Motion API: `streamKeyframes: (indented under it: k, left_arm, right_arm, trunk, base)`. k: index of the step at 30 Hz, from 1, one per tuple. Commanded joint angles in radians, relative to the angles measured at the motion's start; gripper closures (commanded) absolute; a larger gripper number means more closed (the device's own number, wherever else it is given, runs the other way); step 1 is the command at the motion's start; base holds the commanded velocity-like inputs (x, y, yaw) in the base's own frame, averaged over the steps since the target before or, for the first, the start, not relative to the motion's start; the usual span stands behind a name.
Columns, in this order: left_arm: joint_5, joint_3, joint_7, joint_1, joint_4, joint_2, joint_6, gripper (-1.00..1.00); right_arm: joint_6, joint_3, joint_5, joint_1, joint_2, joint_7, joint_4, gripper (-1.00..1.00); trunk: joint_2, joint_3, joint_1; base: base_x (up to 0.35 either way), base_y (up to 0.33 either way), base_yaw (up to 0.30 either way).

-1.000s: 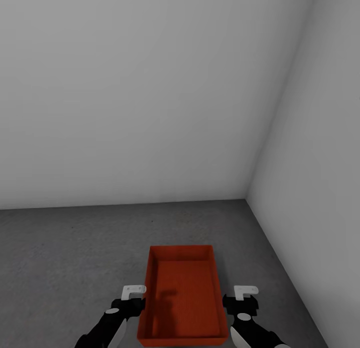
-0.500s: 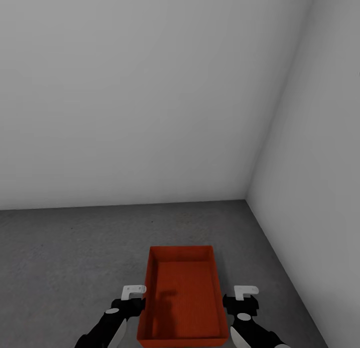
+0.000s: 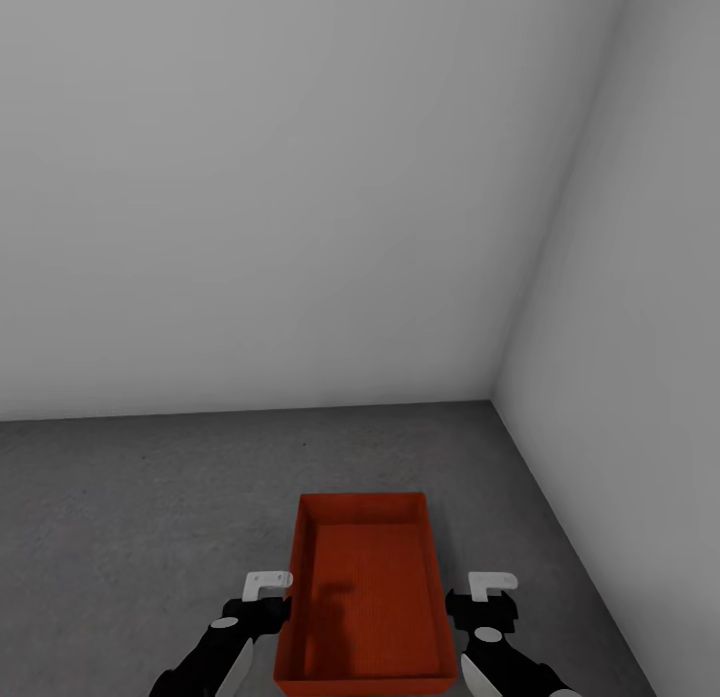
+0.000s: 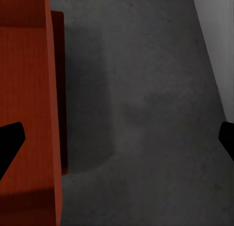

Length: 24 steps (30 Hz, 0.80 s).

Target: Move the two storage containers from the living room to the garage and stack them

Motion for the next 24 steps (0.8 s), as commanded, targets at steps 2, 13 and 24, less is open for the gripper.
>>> streamKeyframes:
  k: [2,13,24]
  left_arm:
    - [0.002,-0.001,0.004,0.000,-0.002,0.000,0.010,-1.00]
    - [0.002,0.001,0.004,0.000,-0.002,0.000,0.009,-1.00]
    - [0.002,0.002,0.003,0.000,-0.002,0.001,0.008,-1.00]
  right_arm:
    - [-0.006,0.008,-0.011,-0.001,-0.001,-0.004,0.001,-1.00]
    - [-0.006,0.008,-0.011,-0.001,0.000,-0.004,0.001,-1.00]
    - [-0.006,0.008,-0.011,-0.001,0.000,-0.004,0.001,-1.00]
  trunk:
    - [0.014,0.005,-0.008]
    - [0.070,0.031,-0.038]
    - [0.070,0.031,-0.038]
  base:
    - [0.000,0.000,0.000]
    - [0.000,0.000,0.000]
    - [-0.013,0.000,0.000]
